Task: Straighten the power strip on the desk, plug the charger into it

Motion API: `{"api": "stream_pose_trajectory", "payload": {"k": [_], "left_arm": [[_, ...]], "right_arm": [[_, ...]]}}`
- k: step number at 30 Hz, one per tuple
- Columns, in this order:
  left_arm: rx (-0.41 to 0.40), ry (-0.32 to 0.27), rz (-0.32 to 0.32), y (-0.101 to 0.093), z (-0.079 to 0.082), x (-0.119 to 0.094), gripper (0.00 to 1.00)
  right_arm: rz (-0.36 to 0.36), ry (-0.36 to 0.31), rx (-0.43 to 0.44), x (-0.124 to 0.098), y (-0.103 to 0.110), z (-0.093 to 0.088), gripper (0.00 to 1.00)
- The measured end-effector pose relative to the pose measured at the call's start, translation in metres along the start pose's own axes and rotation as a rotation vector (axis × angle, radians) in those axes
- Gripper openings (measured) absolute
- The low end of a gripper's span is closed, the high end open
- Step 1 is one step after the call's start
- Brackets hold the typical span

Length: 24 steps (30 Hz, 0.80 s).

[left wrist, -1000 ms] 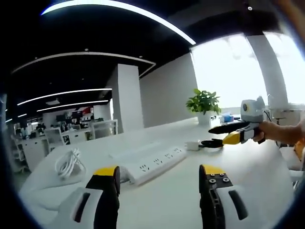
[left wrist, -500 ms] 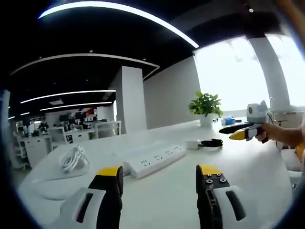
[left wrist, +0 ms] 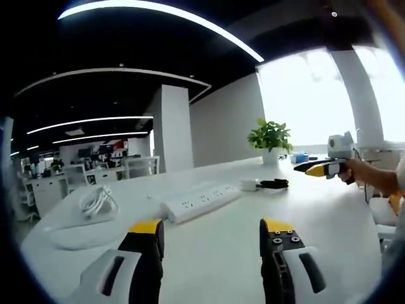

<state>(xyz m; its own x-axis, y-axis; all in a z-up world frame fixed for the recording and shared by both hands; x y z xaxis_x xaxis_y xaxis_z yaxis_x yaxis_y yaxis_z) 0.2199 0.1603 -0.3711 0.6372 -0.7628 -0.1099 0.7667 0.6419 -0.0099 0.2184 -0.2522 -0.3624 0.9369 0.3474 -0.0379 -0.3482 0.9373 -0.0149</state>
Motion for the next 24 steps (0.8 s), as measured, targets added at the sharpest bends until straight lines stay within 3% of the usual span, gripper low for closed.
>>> {"api": "stream_pose_trajectory", "payload": {"k": [6,16,24], "left_arm": [[-0.013,0.027,0.000,-0.001,-0.003,-0.002,0.61],[-0.021,0.019,0.007,0.002,-0.005,-0.005,0.62],[-0.029,0.024,0.013,0.002,-0.007,-0.007,0.62]], "right_arm": [[-0.002,0.000,0.012,-0.005,-0.002,-0.002,0.51],[0.016,0.005,0.009,-0.005,-0.001,-0.004,0.51],[-0.006,-0.013,-0.043,0.000,-0.012,0.007,0.50]]}}
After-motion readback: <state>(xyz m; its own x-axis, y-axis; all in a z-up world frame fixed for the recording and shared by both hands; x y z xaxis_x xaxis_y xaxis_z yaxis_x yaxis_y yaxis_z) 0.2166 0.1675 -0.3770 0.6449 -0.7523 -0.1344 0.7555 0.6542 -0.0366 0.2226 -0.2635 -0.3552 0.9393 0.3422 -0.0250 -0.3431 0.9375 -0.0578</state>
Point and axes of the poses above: the point that each gripper's makers call its tool centre point, and the gripper's own axes: x roughly forward along the fingers, y roughly to its left, z roughly out of its top, the point moved 10 cm from there along -x, roughly backward along the fingers, and after that the axes turned 15 degrees about -z, right-handed, at the moved point
